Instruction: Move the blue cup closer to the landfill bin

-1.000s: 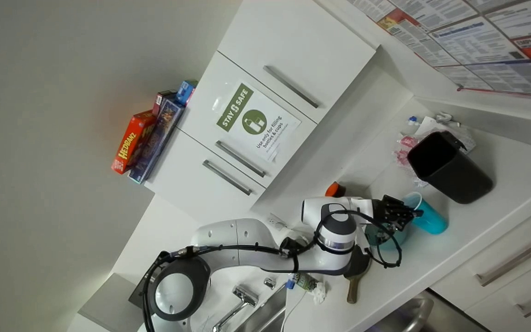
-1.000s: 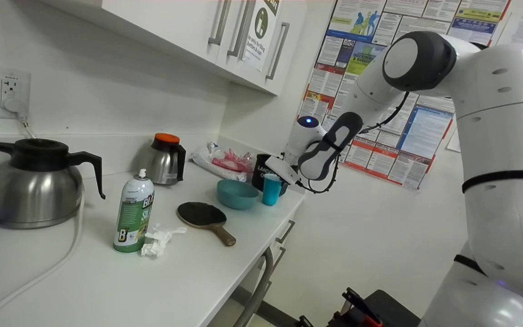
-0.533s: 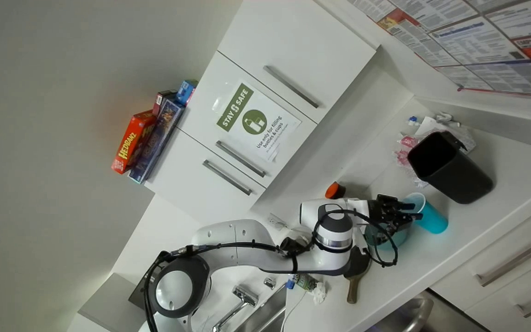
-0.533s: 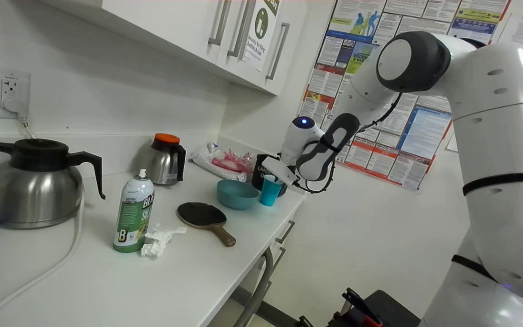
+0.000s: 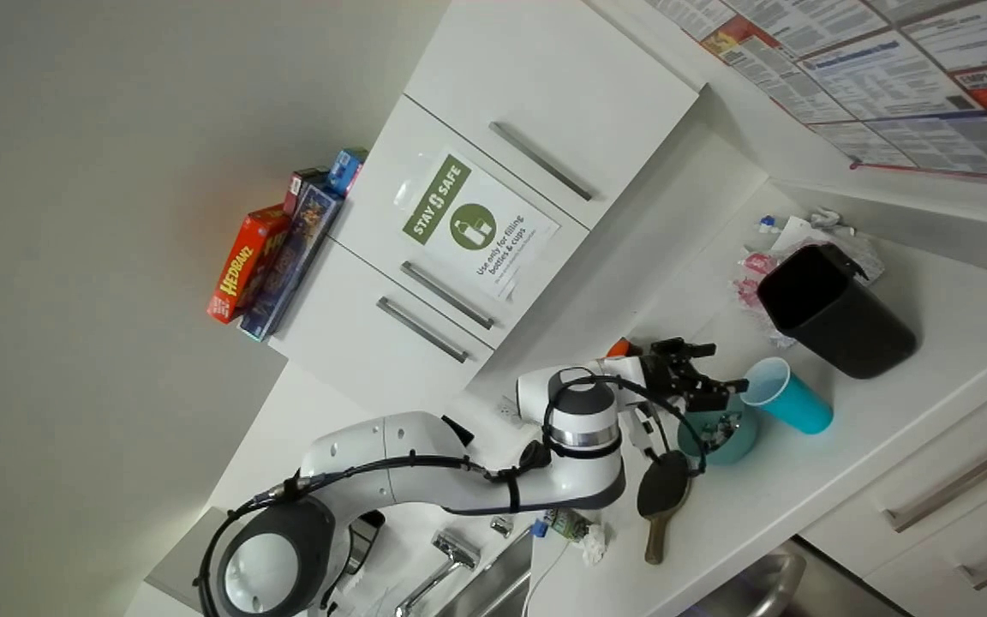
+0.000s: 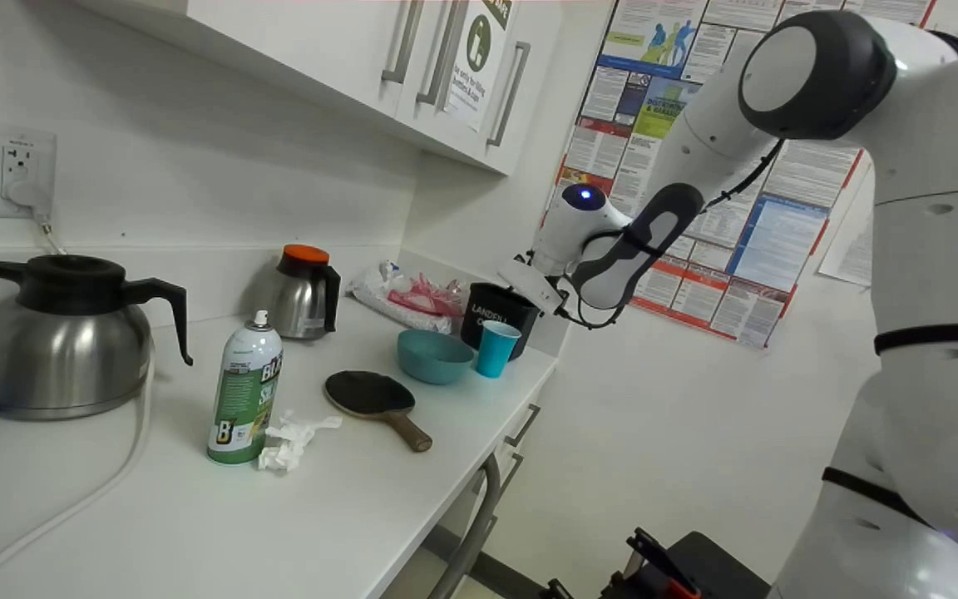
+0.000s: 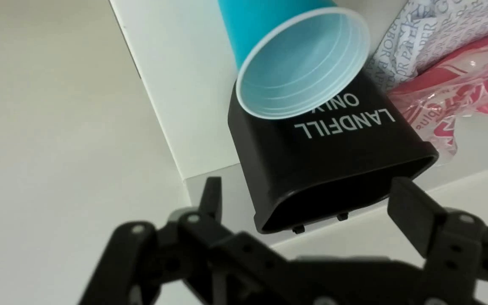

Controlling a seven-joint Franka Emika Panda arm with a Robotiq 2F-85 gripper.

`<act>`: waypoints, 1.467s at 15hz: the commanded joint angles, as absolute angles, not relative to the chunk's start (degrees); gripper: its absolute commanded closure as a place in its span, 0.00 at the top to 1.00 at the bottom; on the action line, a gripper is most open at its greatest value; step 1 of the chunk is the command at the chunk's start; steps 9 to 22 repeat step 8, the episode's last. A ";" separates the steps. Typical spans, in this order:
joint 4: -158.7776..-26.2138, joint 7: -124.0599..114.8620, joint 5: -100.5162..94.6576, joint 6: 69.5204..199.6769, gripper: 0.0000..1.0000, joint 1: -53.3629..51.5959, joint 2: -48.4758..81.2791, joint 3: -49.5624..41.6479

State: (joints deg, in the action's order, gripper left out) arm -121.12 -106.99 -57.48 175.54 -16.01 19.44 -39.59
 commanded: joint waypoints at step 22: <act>-128.53 -104.55 -58.80 175.53 1.00 -17.09 11.15 -39.09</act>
